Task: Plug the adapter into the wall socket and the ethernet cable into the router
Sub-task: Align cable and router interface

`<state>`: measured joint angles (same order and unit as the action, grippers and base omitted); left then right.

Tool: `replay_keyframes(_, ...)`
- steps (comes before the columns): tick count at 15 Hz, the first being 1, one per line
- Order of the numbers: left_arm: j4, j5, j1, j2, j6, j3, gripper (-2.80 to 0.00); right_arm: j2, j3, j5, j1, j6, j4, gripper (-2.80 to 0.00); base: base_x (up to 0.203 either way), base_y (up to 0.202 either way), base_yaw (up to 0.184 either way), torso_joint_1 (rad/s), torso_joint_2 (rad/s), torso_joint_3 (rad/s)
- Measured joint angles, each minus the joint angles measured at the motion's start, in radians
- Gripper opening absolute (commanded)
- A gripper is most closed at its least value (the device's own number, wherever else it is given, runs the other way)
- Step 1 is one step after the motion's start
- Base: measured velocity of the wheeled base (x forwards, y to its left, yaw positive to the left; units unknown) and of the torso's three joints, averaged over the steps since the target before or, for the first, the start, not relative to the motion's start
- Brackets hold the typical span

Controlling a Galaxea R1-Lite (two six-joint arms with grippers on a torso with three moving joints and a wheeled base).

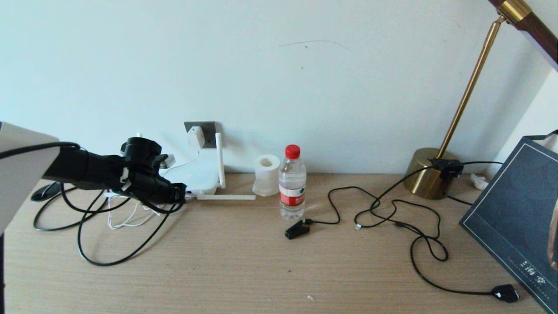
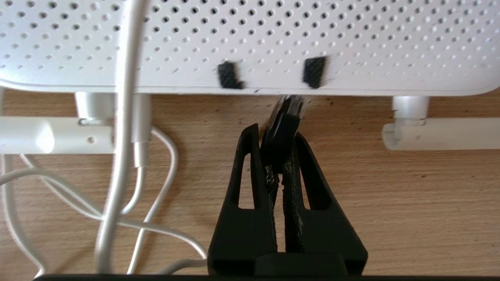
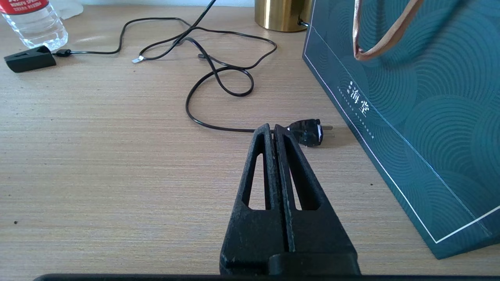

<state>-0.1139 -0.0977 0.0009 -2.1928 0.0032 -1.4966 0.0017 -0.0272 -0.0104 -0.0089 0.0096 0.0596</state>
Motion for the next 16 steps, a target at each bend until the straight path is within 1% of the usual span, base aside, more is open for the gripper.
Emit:
replay_keyframes(9,0.015,0.005,-0.024,-0.018,-0.006,0.004,-2.8,0.0,-0.001,0.0,0.0,0.0,0.001,-2.8,0.0,0.0,0.0,0.0,0.0,0.0)
replay_keyframes(11,0.025,-0.002,-0.027,0.003,-0.006,0.05,-2.8,0.0,-0.001,0.0,0.0,0.0,0.001,-2.8,0.0,0.0,0.0,0.0,0.0,0.0)
replay_keyframes(12,0.022,-0.011,-0.03,0.032,-0.003,0.095,-2.8,0.0,-0.001,0.0,0.0,0.0,0.001,-2.8,0.0,0.0,0.0,0.0,0.0,0.0)
replay_keyframes(14,0.002,-0.028,-0.033,0.114,0.01,0.192,-2.8,0.0,-0.001,0.0,0.0,0.002,0.0,-2.8,0.0,0.0,0.0,0.0,0.0,0.0)
replay_keyframes(16,0.0,-0.055,-0.031,0.239,0.034,0.305,-2.8,0.0,0.001,-0.001,-0.001,0.014,-0.001,-2.8,0.0,0.0,0.0,0.0,0.0,0.0)
